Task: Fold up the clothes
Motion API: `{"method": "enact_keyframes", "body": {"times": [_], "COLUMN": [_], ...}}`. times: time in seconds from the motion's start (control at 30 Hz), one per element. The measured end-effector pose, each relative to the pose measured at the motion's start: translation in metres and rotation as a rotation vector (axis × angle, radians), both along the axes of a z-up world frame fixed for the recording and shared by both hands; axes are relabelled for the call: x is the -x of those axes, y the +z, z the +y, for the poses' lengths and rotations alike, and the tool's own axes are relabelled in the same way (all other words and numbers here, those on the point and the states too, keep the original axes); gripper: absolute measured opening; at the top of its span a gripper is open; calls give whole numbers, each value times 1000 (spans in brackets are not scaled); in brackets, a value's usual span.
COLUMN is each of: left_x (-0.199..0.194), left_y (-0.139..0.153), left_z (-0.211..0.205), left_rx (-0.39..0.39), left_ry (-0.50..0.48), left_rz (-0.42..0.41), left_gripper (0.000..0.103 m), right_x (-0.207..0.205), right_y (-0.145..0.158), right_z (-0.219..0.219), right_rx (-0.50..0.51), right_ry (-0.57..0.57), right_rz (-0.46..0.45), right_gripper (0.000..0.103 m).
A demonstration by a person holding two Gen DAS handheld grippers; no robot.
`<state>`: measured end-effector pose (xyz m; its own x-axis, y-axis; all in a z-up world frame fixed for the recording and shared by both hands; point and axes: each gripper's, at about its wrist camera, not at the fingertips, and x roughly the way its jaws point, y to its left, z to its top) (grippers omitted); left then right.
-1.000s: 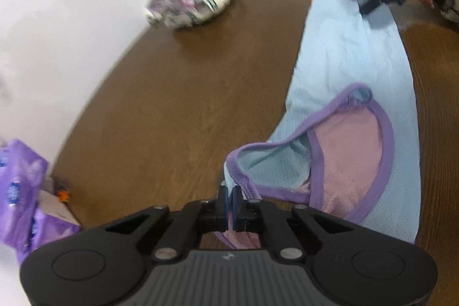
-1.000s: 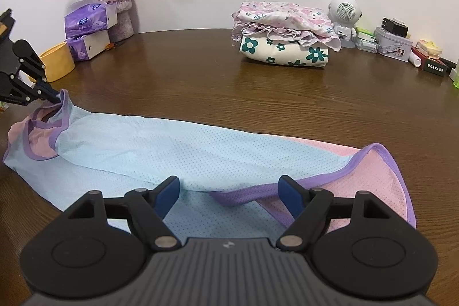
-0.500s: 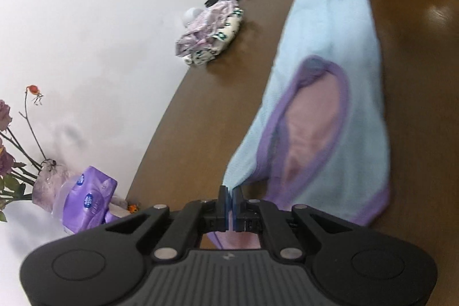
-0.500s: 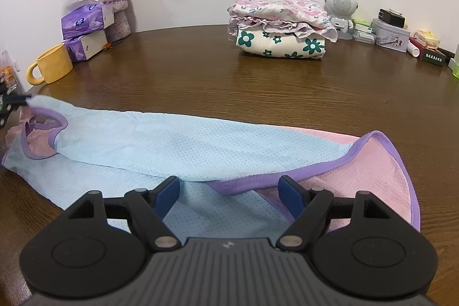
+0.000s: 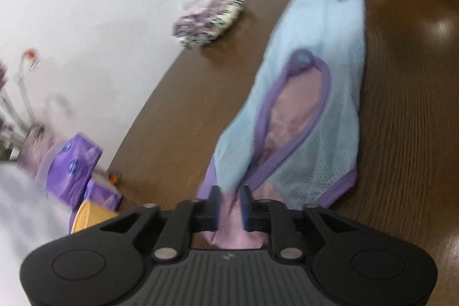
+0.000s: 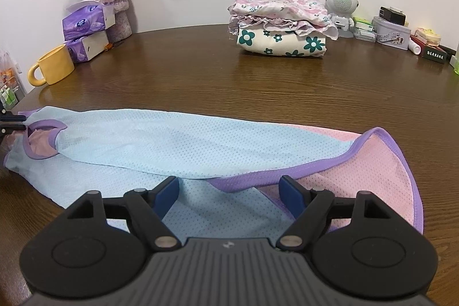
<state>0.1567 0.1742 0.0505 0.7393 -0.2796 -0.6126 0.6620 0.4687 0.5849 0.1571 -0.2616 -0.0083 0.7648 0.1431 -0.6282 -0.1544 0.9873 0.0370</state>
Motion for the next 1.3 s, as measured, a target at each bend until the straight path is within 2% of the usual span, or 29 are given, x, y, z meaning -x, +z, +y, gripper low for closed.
{"method": "enact_keyframes", "body": {"times": [0.13,0.2,0.33,0.43,0.57,0.63,0.67,0.7,0.8,1.0,1.13,1.17,1.2,1.27,1.3], "left_x": [-5,-15,-43,-66,-91,-100,-102,-102,-95,-98,-100,-98,-97,-92,-89], "left_y": [24,33,42,39,29,22,19,16,14,6,5,7,9,18,24], "left_z": [26,34,35,32,31,35,39,42,47,57,58,60,61,63,63], "left_rx": [196,310,480,558,598,625,641,648,615,603,607,610,614,633,645], "left_ry": [108,165,262,334,437,472,479,483,497,534,540,544,548,543,537], "left_rz": [48,85,201,310,429,522,579,615,591,588,583,570,558,504,471], "left_gripper": [29,41,42,42,37,10,3,2,2,3,8,15,28,38,38], "right_x": [0,0,0,0,0,1,1,1,1,1,1,1,1,1,1], "right_y": [0,0,0,0,0,0,0,0,0,0,0,0,0,0,0], "right_z": [0,1,1,1,1,2,2,2,2,3,3,3,3,3,3], "right_rx": [0,0,0,0,-1,-1,-1,-1,-1,-1,-1,-1,-1,-1,-1], "right_ry": [0,1,1,1,2,2,2,2,2,3,3,3,3,3,4], "right_rz": [0,0,0,0,0,0,0,0,0,0,0,0,0,-1,-1], "right_gripper": [78,78,79,79,79,80,80,80,80,81,82,82,82,82,82]}}
